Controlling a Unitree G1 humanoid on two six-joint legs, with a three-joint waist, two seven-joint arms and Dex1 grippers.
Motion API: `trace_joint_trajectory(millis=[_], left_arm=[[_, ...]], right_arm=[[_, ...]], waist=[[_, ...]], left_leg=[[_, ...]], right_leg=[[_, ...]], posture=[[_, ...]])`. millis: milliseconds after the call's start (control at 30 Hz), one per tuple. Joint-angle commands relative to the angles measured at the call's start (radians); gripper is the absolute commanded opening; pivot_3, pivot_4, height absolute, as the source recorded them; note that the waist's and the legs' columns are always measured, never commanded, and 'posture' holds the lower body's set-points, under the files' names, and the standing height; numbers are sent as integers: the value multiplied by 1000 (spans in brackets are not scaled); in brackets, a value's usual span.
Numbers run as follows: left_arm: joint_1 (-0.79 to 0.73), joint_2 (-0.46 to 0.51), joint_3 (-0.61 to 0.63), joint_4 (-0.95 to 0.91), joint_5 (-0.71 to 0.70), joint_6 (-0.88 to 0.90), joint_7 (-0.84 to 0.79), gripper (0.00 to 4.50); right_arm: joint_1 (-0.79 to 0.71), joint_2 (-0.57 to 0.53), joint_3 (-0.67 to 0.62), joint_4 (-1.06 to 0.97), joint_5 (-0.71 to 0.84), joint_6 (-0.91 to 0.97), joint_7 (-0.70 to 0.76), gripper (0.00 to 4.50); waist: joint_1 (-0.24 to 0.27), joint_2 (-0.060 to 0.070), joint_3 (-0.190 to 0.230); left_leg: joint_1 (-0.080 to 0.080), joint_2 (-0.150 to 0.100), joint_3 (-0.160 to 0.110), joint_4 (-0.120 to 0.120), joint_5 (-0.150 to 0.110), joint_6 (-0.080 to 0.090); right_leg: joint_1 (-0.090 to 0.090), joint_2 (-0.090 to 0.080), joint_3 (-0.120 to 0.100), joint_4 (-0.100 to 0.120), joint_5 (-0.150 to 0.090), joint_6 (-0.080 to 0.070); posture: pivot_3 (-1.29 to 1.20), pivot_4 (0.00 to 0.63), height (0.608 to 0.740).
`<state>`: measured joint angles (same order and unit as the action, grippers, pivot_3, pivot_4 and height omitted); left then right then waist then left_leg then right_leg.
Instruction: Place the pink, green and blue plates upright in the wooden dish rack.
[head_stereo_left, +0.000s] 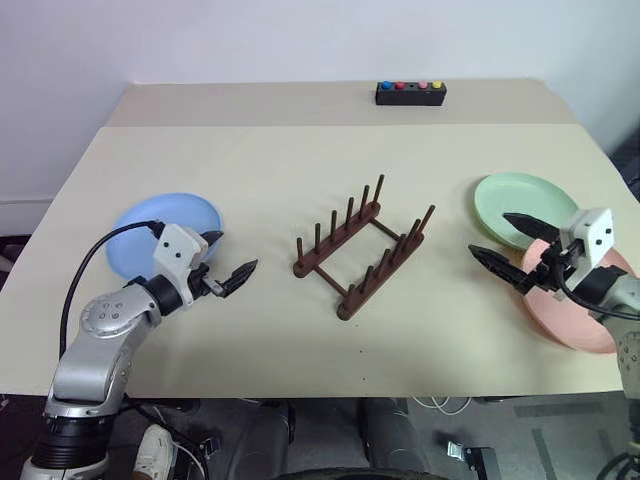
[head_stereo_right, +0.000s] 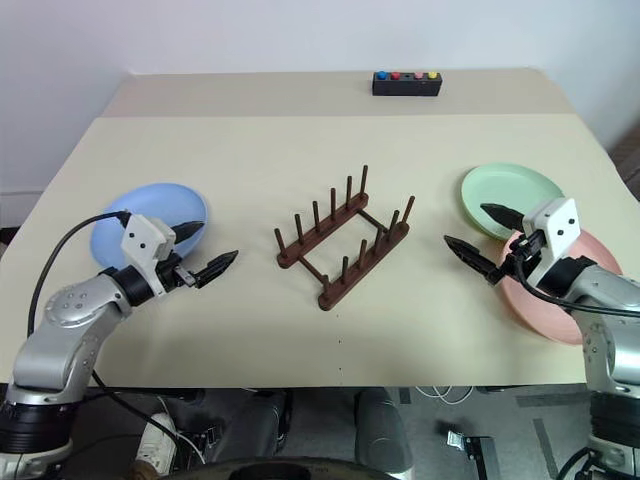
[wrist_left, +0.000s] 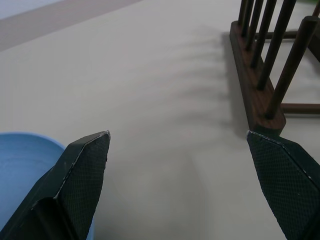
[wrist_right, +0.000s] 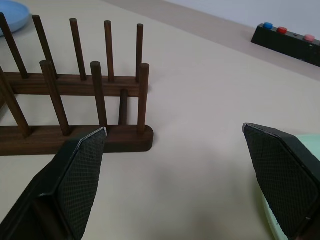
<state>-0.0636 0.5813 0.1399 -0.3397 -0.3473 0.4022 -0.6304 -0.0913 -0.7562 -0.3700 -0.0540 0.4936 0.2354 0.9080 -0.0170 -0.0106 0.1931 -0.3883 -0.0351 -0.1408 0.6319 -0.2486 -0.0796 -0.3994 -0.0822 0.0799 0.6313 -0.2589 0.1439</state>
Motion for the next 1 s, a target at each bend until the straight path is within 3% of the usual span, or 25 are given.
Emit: trace_joint_trajectory(millis=[33,433,733,1000], left_arm=[[-9,-5,5,-39,-1,-7,12,4500],[-43,-25,-35,-56,-7,-4,10,4500],[-153,-93,-191,-13,-3,1,-40,4500],[-162,-32,-219,17,-68,41,-205,4500]], right_arm=[[-18,0,-8,-7,1,-21,3,4464],[24,-17,-23,-33,-26,-6,-39,4464],[132,-28,-114,-115,-44,38,-119,4464],[272,27,-164,-317,-31,76,-193,4464]], waist=[[0,0,0],[2,0,0],[3,0,0],[-2,0,0]], left_leg=[[0,0,0,0,0,0],[0,0,0,0,0,0],[0,0,0,0,0,0],[0,0,1,0,0,0]], right_leg=[[0,0,0,0,0,0],[0,0,0,0,0,0],[0,0,0,0,0,0],[0,0,0,0,0,0]], posture=[[0,150,740],[0,150,740],[0,150,740],[0,150,740]])
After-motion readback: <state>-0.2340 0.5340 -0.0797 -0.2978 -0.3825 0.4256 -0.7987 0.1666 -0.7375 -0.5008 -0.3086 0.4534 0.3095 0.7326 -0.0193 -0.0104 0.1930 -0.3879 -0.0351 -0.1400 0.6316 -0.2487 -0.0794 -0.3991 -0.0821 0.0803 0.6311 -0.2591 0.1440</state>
